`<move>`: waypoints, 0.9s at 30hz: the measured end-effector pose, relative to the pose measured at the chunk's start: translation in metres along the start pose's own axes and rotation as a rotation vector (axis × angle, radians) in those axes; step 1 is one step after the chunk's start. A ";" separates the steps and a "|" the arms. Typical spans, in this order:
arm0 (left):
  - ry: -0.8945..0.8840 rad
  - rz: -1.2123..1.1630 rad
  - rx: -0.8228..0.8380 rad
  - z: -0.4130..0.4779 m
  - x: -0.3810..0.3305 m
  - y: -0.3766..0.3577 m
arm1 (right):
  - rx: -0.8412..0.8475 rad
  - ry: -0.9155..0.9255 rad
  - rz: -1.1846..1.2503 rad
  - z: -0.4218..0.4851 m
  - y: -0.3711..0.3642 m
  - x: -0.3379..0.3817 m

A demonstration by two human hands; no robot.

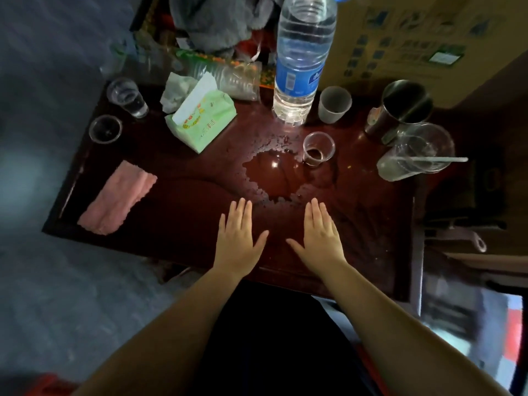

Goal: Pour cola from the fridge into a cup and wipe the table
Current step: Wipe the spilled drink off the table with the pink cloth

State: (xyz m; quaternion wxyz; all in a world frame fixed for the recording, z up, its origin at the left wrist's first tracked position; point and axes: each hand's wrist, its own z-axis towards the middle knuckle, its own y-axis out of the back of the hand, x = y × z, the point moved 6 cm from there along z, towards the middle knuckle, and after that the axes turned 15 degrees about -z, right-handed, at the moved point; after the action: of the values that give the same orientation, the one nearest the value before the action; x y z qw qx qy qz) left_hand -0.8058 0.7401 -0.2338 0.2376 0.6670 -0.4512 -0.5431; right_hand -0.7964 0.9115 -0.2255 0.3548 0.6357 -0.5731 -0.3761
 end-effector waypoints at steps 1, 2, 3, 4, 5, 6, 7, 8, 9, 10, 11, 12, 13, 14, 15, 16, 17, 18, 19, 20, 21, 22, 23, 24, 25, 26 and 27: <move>0.006 0.036 0.004 -0.002 0.004 -0.005 | -0.015 0.005 -0.021 0.000 -0.002 -0.001; 0.006 0.069 0.009 -0.004 0.007 -0.008 | -0.028 0.010 -0.037 0.001 -0.003 -0.001; 0.002 0.087 0.011 -0.005 0.009 -0.010 | -0.036 0.014 -0.050 0.001 -0.003 -0.002; -0.001 0.092 0.012 -0.005 0.011 -0.012 | -0.038 0.019 -0.053 0.002 -0.003 -0.002; -0.002 0.091 0.015 -0.005 0.012 -0.012 | -0.039 0.022 -0.041 0.003 -0.002 -0.002; -0.003 0.092 0.013 -0.005 0.012 -0.012 | -0.043 0.020 -0.023 0.003 0.000 -0.003; -0.006 0.097 0.007 -0.004 0.012 -0.011 | -0.056 0.019 -0.004 0.004 0.002 -0.004; -0.012 0.101 0.002 -0.004 0.011 -0.011 | -0.070 0.021 0.023 0.004 0.006 -0.005; -0.017 0.099 0.001 -0.004 0.011 -0.011 | -0.090 0.013 0.076 0.005 0.011 -0.006; -0.017 0.094 0.003 -0.005 0.011 -0.011 | -0.124 -0.006 0.150 0.006 0.019 -0.009; -0.014 0.085 0.002 -0.005 0.012 -0.011 | -0.186 -0.026 0.222 0.007 0.029 -0.012; -0.010 0.074 -0.002 -0.005 0.012 -0.011 | -0.281 -0.041 0.266 0.009 0.043 -0.016; -0.009 0.062 -0.009 -0.005 0.013 -0.010 | -0.394 -0.056 0.276 0.011 0.058 -0.021; -0.011 0.053 -0.020 -0.005 0.012 -0.009 | -0.503 -0.070 0.264 0.014 0.074 -0.026; -0.013 0.047 -0.033 -0.005 0.012 -0.009 | -0.591 -0.087 0.242 0.019 0.089 -0.031; -0.015 0.041 -0.045 -0.004 0.012 -0.009 | -0.646 -0.104 0.217 0.026 0.102 -0.036; -0.016 0.036 -0.054 -0.004 0.012 -0.008 | -0.669 -0.118 0.199 0.036 0.112 -0.041; -0.016 0.033 -0.060 -0.004 0.012 -0.009 | -0.657 -0.128 0.196 0.047 0.119 -0.045; -0.016 0.032 -0.068 -0.004 0.012 -0.008 | -0.619 -0.133 0.207 0.060 0.122 -0.048; -0.016 0.032 -0.074 -0.003 0.012 -0.008 | -0.569 -0.131 0.221 0.072 0.123 -0.051; -0.016 0.034 -0.075 -0.003 0.012 -0.008 | -0.523 -0.123 0.228 0.082 0.122 -0.052; -0.013 0.037 -0.072 -0.003 0.013 -0.008 | -0.485 -0.112 0.227 0.089 0.119 -0.053; -0.011 0.038 -0.069 -0.003 0.013 -0.009 | -0.453 -0.098 0.228 0.094 0.116 -0.052; -0.008 0.038 -0.068 -0.003 0.013 -0.009 | -0.429 -0.082 0.236 0.097 0.114 -0.051; -0.005 0.039 -0.068 -0.004 0.013 -0.008 | -0.416 -0.068 0.251 0.098 0.112 -0.050; -0.005 0.041 -0.068 -0.004 0.013 -0.008 | -0.412 -0.056 0.264 0.099 0.111 -0.049; -0.004 0.043 -0.069 -0.004 0.013 -0.007 | -0.413 -0.045 0.269 0.100 0.110 -0.049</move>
State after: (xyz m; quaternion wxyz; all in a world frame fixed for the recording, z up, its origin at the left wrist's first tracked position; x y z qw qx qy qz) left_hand -0.7998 0.7318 -0.2454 0.2712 0.6474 -0.4469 -0.5546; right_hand -0.9383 0.9478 -0.1712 0.5114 0.4592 -0.5713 -0.4486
